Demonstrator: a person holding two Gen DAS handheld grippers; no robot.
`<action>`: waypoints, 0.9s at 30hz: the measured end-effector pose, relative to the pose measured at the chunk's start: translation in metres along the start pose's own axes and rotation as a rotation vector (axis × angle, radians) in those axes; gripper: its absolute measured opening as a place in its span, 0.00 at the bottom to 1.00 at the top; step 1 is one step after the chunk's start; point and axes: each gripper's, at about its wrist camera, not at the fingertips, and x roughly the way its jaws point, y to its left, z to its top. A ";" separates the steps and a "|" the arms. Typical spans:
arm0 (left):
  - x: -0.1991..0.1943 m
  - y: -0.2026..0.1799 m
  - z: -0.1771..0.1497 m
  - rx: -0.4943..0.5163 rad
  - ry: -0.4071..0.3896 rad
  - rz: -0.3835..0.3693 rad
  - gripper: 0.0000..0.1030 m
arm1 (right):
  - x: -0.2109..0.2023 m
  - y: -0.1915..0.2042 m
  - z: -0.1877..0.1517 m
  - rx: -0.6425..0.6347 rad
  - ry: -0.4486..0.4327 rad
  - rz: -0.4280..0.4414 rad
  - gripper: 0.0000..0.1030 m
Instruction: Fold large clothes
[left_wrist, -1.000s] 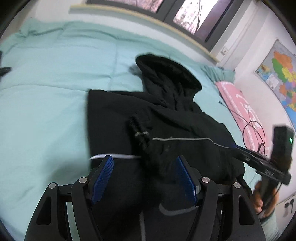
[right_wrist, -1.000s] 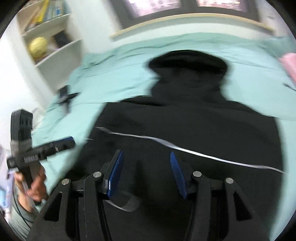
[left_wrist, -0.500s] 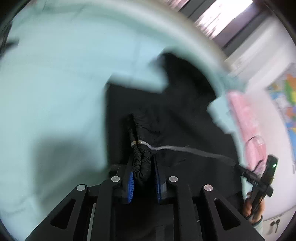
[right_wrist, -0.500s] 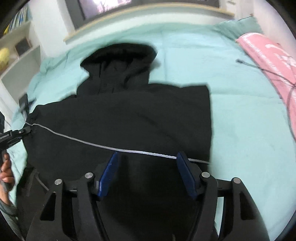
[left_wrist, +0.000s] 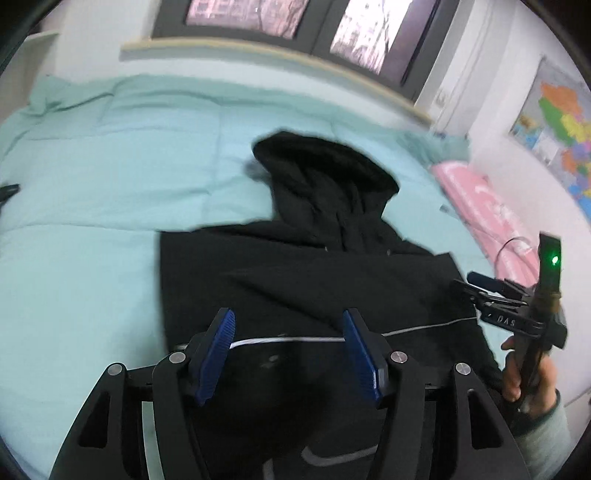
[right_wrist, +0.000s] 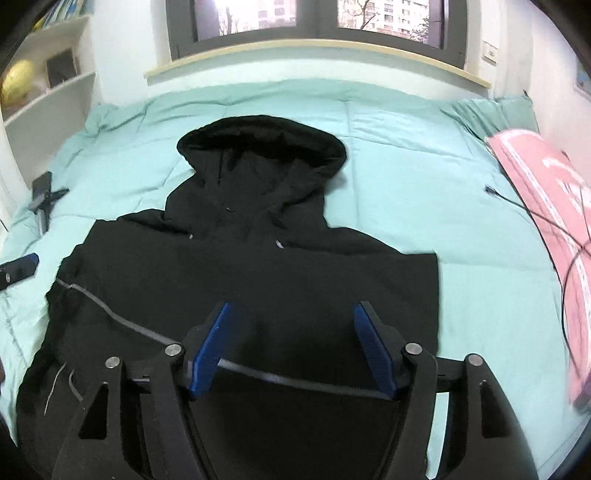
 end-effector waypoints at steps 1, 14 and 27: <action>0.018 -0.003 -0.002 -0.001 0.031 0.022 0.64 | 0.012 0.005 0.000 -0.015 0.028 -0.006 0.75; 0.002 -0.035 -0.028 0.073 -0.041 0.061 0.64 | -0.018 -0.035 -0.050 -0.013 0.108 0.036 0.72; 0.069 -0.026 -0.075 -0.011 0.059 0.145 0.76 | 0.017 -0.087 -0.126 0.104 0.126 0.080 0.99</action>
